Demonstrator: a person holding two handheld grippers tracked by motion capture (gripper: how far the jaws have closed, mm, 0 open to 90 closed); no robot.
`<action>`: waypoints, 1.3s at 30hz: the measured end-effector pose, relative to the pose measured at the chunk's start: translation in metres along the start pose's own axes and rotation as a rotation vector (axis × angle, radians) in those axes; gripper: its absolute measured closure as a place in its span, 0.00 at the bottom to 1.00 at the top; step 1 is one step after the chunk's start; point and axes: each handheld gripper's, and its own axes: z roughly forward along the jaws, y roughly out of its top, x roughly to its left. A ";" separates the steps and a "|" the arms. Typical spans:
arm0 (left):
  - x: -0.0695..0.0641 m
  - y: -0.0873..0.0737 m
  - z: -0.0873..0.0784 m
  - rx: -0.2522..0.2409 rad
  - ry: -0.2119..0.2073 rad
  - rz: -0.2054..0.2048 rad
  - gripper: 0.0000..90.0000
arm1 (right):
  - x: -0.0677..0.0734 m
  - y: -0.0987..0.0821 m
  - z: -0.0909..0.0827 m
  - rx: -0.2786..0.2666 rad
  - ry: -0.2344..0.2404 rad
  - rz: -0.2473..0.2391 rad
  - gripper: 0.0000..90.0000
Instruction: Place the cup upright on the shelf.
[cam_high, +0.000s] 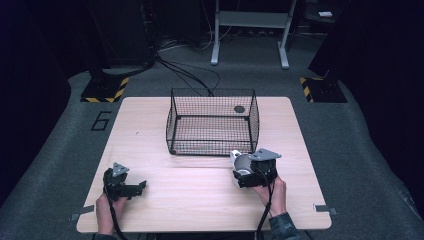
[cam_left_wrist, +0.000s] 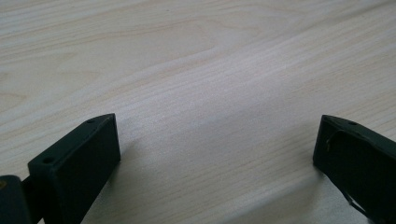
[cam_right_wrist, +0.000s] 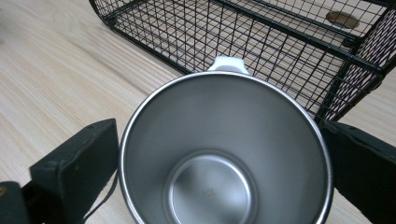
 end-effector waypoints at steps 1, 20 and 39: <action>0.000 0.000 0.000 0.000 0.000 -0.001 0.01 | 0.000 0.000 0.000 -0.002 0.000 0.001 0.01; 0.000 0.000 0.000 0.000 0.000 -0.001 0.01 | 0.000 -0.001 0.006 0.009 -0.019 0.003 0.05; 0.000 0.000 0.000 -0.001 0.000 -0.001 0.01 | 0.001 -0.002 0.000 -0.013 0.001 0.005 0.06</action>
